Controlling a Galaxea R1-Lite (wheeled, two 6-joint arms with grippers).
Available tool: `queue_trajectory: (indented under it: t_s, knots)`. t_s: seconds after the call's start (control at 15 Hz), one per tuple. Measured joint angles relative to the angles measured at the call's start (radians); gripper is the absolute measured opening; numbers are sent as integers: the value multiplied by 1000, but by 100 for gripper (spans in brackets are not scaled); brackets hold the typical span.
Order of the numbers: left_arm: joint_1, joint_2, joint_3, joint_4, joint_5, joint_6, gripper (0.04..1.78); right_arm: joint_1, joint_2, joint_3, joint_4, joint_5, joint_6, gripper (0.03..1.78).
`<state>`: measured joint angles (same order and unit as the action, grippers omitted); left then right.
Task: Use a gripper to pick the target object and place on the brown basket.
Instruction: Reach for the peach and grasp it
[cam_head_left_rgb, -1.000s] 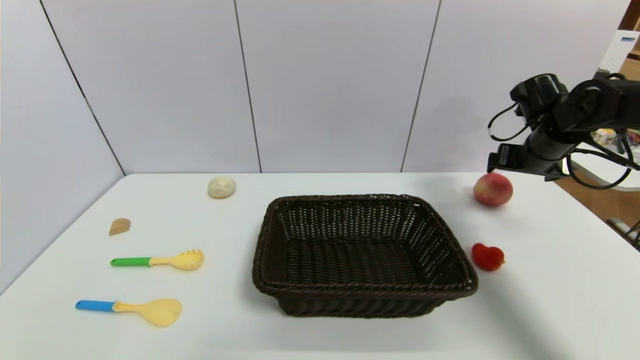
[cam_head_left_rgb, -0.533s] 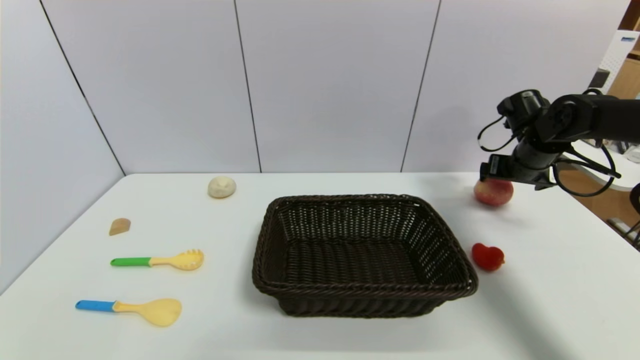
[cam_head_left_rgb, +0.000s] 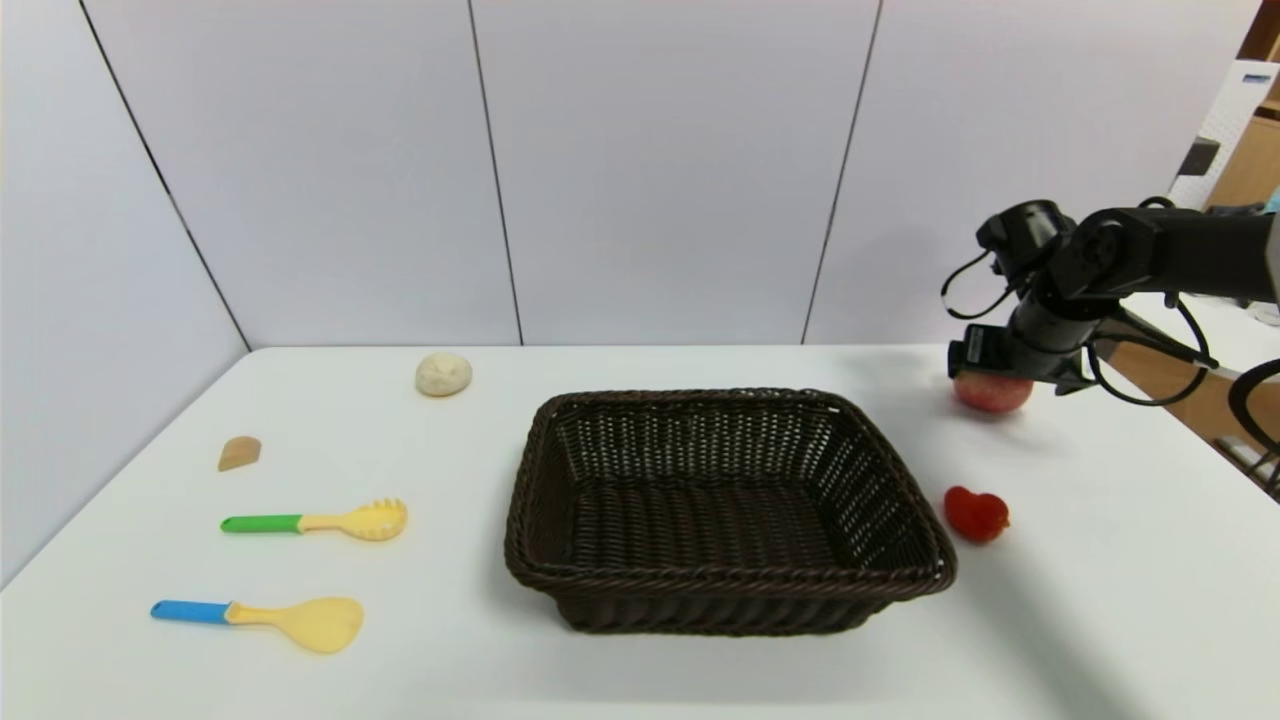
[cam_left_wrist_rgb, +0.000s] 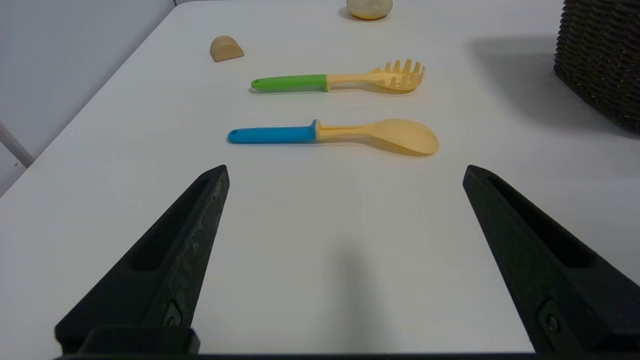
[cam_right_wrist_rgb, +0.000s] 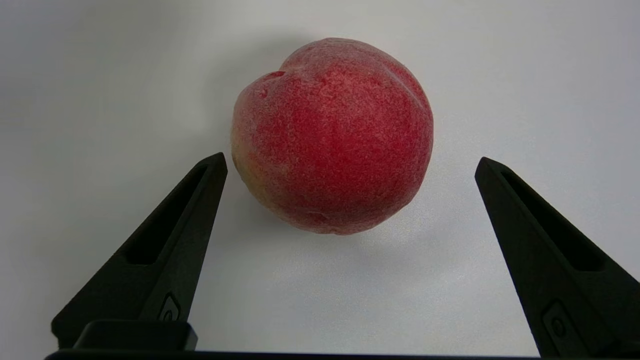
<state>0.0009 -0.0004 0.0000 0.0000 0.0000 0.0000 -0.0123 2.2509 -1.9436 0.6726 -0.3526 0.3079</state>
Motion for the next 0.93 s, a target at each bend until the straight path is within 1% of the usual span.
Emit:
queue_trajectory:
  t_s: [0.47, 0.67, 0.93]
  knots:
    - [0, 0, 0, 0, 0, 0, 169, 1, 20, -5, -8, 0, -8, 171]
    - [0, 0, 0, 0, 0, 0, 169, -1, 33, -9, -40, -2, -15, 171]
    - [0, 0, 0, 0, 0, 0, 169, -4, 46, -12, -44, -1, -17, 171]
